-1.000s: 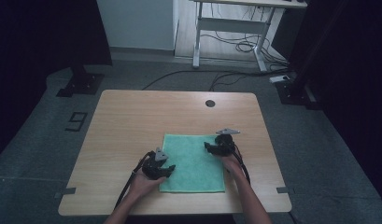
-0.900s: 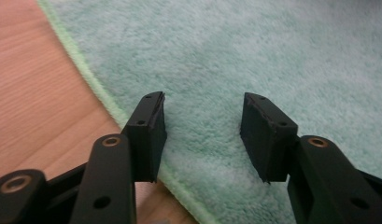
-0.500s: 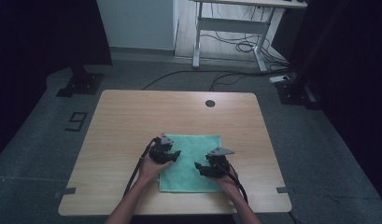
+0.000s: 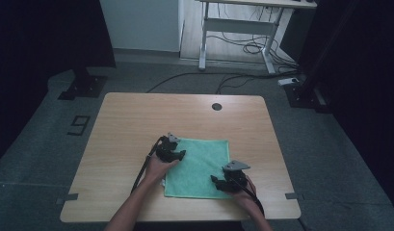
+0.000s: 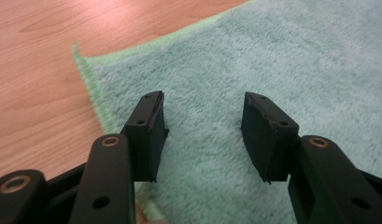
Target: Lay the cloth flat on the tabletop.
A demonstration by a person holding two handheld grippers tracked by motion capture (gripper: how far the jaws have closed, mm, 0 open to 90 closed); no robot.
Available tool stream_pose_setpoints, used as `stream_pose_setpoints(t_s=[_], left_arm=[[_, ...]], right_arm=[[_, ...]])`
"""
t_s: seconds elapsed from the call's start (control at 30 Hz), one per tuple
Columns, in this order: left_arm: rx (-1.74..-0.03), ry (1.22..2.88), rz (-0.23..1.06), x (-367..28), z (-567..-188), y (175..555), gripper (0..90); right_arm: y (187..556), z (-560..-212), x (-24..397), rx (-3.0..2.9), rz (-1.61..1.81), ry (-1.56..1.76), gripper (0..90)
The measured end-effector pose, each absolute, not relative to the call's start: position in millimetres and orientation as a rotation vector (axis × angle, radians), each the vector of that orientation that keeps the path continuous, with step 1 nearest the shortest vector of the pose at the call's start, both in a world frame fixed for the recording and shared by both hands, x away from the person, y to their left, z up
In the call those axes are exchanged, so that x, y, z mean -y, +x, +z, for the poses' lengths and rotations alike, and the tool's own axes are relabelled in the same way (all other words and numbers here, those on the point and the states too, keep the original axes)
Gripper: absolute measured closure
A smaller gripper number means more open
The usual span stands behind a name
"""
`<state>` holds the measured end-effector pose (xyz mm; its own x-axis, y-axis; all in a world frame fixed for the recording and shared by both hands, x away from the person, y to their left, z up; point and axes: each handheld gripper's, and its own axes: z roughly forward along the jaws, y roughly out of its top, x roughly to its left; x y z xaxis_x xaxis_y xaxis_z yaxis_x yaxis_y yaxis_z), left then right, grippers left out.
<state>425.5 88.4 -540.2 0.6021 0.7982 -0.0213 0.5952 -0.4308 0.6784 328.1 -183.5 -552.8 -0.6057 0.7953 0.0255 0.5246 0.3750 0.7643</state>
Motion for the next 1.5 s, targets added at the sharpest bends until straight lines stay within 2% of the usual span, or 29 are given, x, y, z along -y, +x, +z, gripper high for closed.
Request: stream_pose_setpoints(t_s=[0.23, 0.37, 0.57, 0.8, 1.07, 1.3, 1.5], left_arm=[[-1.084, 2.114, 0.47, -94.7, -528.4, 427.0, 52.8], [-1.079, 2.137, 0.441, -88.1, -524.9, 441.3, 52.1], [-1.114, 2.167, 0.413, -93.2, -531.6, 448.9, 52.0], [-1.137, 2.156, 0.377, -101.0, -538.5, 449.6, 53.0], [-1.106, 2.177, 0.373, -90.5, -538.6, 440.6, 52.3], [-1.109, 2.177, 0.384, -87.6, -538.8, 438.9, 52.5], [-1.117, 2.173, 0.383, -87.3, -538.8, 438.9, 52.5]], right_arm=[[327.8, -547.9, 185.1, -2.303, 1.061, 1.186, 34.5], [314.6, -533.1, 156.3, -2.296, 1.171, 1.15, 34.5], [309.9, -550.6, 122.6, -2.376, 1.109, 1.098, 32.4], [305.4, -551.8, 133.2, -2.361, 1.089, 1.08, 31.4], [303.5, -553.7, 169.2, -2.342, 1.114, 1.092, 32.2], [300.2, -553.6, 184.2, -2.329, 1.108, 1.11, 32.3], [287.7, -552.6, 209.0, -2.295, 1.104, 1.188, 32.0]])
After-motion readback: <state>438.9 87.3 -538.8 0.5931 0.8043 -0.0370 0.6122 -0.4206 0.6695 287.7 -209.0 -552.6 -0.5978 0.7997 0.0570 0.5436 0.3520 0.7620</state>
